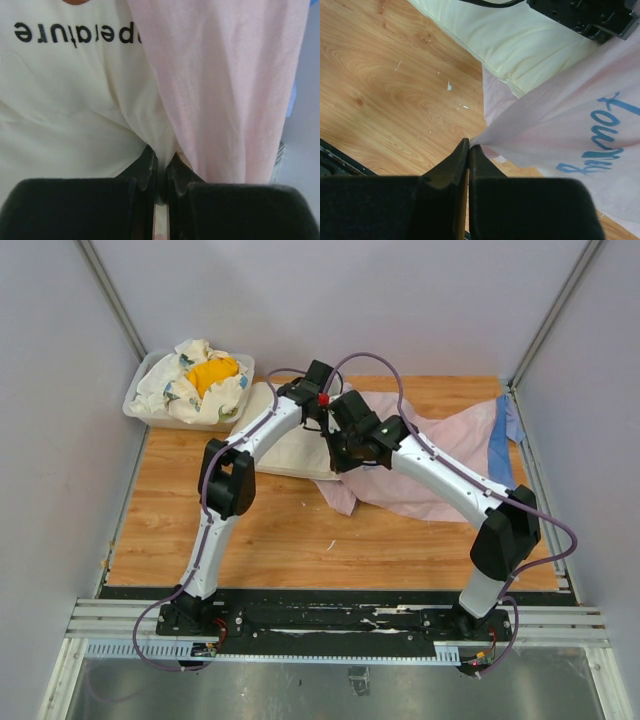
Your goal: Put the pillow into the pillowcase
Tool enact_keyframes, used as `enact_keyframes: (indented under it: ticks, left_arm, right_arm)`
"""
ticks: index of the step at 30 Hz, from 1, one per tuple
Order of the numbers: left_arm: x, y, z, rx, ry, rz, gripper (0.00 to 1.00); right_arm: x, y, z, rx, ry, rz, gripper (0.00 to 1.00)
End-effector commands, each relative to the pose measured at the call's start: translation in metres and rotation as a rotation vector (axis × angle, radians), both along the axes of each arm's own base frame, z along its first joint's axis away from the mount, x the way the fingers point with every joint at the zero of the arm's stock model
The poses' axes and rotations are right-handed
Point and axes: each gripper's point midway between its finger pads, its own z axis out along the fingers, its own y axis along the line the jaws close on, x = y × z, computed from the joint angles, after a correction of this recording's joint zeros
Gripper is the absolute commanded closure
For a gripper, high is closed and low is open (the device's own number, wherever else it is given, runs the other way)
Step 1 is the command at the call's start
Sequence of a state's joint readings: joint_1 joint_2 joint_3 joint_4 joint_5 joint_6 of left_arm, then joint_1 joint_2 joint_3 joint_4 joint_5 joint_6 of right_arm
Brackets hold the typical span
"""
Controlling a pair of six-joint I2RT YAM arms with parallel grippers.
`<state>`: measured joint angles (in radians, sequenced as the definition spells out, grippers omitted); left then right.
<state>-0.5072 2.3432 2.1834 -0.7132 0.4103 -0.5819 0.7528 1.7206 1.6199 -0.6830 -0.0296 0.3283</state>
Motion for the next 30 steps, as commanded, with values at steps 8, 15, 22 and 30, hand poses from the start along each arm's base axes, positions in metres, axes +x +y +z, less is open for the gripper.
enact_keyframes:
  ticks: [8,15,22,30]
  left_arm:
    - [0.004,0.032,-0.009,0.082,-0.045,0.056,0.58]
    - [0.002,0.082,0.01,0.131,-0.085,0.17,0.39]
    - [-0.019,0.14,0.017,0.244,-0.133,0.273,0.34]
    - [-0.035,0.186,-0.015,0.458,-0.148,0.311,0.27]
  right_arm:
    - [-0.005,-0.005,-0.022,0.003,0.024,-0.018,0.99]
    - [0.001,-0.016,-0.027,0.018,0.036,-0.065,0.99]
    - [0.01,-0.025,-0.032,0.015,0.039,-0.097,0.99]
    - [0.012,-0.022,-0.033,0.035,0.048,-0.092,0.99]
